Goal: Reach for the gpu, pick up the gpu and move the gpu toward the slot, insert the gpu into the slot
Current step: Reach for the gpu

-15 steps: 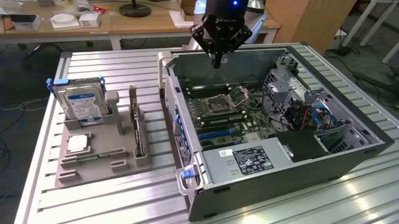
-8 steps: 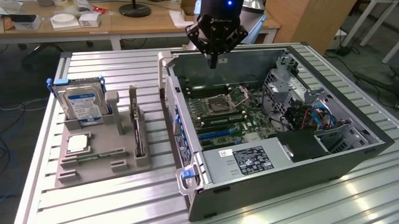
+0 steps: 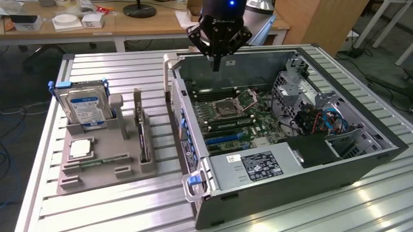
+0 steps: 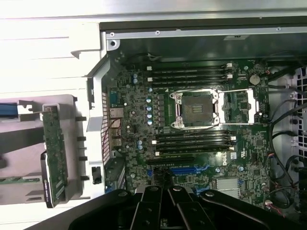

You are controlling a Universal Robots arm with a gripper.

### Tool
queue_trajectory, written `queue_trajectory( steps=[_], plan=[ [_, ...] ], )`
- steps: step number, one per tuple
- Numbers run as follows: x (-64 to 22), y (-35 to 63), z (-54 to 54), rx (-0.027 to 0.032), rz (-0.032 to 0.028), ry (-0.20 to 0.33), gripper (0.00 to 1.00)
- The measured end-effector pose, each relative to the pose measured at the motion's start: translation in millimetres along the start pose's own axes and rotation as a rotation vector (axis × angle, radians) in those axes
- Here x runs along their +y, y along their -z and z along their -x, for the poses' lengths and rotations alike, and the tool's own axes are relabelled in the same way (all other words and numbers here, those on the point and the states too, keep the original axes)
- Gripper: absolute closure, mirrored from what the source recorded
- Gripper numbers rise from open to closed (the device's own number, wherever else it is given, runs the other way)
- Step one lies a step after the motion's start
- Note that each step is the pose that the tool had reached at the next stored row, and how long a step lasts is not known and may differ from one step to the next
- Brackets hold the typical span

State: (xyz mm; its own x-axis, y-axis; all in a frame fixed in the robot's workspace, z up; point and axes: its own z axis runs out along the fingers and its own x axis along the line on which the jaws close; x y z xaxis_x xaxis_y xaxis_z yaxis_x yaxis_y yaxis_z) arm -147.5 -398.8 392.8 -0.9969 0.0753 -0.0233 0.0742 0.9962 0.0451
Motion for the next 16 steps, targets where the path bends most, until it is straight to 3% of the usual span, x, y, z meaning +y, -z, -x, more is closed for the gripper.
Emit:
queue_trajectory(
  steps=[16],
  plan=[
    [-1.2,0.5,-16.8,0.0000,0.0000,0.000,0.90]
  ],
)
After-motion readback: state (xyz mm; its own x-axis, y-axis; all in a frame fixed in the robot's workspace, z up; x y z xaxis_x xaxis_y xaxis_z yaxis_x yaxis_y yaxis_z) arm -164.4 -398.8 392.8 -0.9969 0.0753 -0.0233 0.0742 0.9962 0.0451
